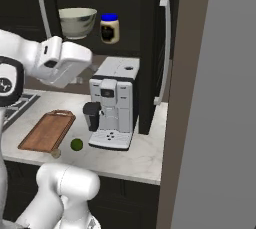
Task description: Open the cabinet. Place the bowl and condiment on the counter. Then place the lime and garlic on the cutting board.
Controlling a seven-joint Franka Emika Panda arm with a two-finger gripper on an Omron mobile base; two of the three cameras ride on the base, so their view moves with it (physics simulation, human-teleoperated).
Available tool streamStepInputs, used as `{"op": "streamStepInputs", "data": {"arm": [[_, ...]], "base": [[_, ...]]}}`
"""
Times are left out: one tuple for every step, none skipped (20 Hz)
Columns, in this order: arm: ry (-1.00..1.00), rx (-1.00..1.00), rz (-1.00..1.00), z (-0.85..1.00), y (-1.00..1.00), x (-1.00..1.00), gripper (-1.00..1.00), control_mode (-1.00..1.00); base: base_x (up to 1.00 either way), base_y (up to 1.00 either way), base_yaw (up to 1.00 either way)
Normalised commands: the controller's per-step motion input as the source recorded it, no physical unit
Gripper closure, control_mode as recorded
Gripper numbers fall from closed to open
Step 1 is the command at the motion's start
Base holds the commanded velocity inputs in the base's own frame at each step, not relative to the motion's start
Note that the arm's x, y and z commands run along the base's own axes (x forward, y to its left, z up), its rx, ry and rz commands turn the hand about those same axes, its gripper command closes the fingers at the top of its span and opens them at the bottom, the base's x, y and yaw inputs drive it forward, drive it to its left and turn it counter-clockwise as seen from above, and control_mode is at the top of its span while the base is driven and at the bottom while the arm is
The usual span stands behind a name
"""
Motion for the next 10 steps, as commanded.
{"op": "streamStepInputs", "data": {"arm": [[-0.09, 0.35, 0.35, 0.00, 1.00, 0.00, -1.00, -1.00], [-0.12, 0.34, 0.35, 0.00, 1.00, 0.00, -1.00, -1.00], [-0.08, 0.36, 0.37, 0.00, 1.00, 0.13, -1.00, -1.00], [-0.02, 0.38, 0.39, 0.00, 1.00, 0.39, -1.00, -1.00], [-0.02, 0.40, 0.39, 0.00, 1.00, 0.36, -1.00, -1.00], [0.00, 0.45, 0.43, 0.00, 1.00, 0.33, -1.00, -1.00], [0.00, 0.48, 0.43, 0.00, 1.00, 0.30, -1.00, -1.00], [-0.01, 0.48, 0.42, 0.00, 1.00, 0.29, -1.00, -1.00], [-0.02, 0.47, 0.40, 0.00, 1.00, 0.31, -1.00, -1.00], [-0.02, 0.45, 0.37, 0.05, 1.00, 0.40, -1.00, -1.00]], "base": [[0.00, 0.00, 0.00], [0.00, 0.00, 0.00], [0.00, 0.00, 0.00], [0.00, 0.00, 0.00], [0.00, 0.00, 0.00], [0.00, 0.00, 0.00], [0.00, 0.00, 0.00], [0.00, 0.00, 0.00], [0.00, 0.00, 0.00], [0.00, 0.00, 0.00]]}}
